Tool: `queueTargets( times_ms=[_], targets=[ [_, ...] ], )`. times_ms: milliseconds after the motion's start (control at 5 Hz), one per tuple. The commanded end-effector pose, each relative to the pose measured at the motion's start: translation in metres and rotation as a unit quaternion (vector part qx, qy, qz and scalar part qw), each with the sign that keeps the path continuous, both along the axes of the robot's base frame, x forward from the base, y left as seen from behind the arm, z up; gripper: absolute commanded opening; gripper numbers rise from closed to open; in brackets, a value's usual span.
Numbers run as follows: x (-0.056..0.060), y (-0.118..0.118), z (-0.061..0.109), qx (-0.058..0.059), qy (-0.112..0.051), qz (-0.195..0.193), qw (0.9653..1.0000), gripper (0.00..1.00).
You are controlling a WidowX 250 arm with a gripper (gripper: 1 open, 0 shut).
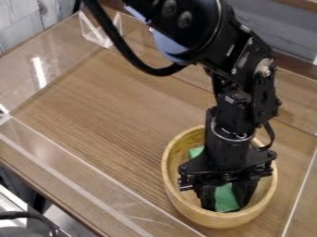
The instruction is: Remove the green block from inside the brown bowl and put it on the table
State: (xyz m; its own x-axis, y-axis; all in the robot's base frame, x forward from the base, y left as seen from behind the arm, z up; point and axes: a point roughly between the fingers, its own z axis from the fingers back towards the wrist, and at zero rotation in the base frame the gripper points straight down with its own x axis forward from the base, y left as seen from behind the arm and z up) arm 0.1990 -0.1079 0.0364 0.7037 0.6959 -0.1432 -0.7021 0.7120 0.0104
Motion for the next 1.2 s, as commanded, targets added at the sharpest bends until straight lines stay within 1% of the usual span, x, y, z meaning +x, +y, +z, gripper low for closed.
queueTargets(
  times_ms=[0,600,800,1000],
  targets=[
    [0.007,-0.002,0.009,-0.009,-0.011,-0.011,0.9998,0.0],
    [0.001,-0.001,0.014,-0.011,0.003,-0.052,0.9986,0.0],
    [0.0,0.0,0.024,-0.012,0.001,-0.071,0.9974,0.0],
    [-0.001,0.001,0.036,-0.012,-0.001,-0.099,0.995,0.0]
  ],
)
